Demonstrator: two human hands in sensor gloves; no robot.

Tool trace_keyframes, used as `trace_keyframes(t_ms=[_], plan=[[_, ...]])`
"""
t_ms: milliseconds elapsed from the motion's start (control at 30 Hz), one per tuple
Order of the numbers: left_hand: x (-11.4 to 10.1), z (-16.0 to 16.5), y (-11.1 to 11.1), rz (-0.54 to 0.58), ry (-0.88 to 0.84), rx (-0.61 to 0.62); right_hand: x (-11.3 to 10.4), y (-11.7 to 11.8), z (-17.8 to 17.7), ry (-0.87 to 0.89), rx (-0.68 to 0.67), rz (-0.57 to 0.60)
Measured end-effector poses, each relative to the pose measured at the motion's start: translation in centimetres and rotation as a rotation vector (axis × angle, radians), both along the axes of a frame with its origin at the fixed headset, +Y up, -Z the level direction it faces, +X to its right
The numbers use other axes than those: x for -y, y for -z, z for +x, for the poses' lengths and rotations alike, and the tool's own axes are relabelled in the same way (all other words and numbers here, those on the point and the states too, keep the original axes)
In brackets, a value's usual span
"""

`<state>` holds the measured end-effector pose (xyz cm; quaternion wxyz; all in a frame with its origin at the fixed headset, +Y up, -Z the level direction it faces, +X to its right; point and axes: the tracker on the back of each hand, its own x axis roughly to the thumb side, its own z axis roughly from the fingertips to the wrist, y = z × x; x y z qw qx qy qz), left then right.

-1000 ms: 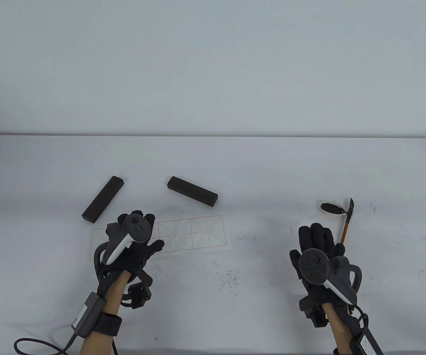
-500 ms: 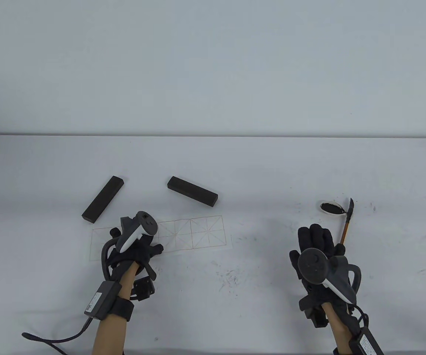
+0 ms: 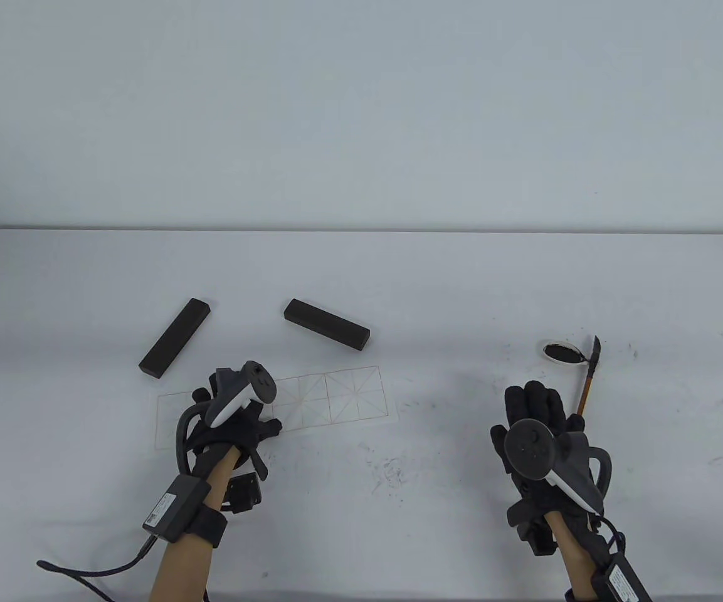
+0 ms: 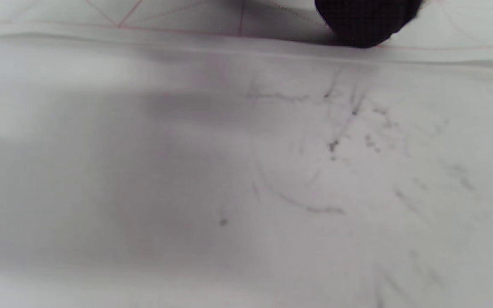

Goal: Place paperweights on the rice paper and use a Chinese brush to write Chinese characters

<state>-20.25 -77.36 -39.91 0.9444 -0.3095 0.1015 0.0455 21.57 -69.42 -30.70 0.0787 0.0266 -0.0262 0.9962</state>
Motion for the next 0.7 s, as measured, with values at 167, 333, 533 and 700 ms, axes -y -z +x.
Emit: trace_keyframes(t_ms=[167, 333, 533, 700], plan=[[-0.2, 1.7, -1.2, 0.029, 0.046, 0.106, 0.0, 0.0, -0.1, -0.004, -0.003, -0.008], [-0.3, 3.6, -2.5, 0.038, 0.085, 0.202, 0.1, 0.0, -0.2, -0.006, -0.008, -0.010], [-0.3, 6.4, -4.3, 0.082, 0.109, 0.314, 0.1, 0.0, -0.2, -0.006, -0.010, -0.011], [-0.4, 8.4, -5.8, 0.105, 0.134, 0.390, 0.2, 0.0, -0.2, -0.006, -0.010, -0.011]])
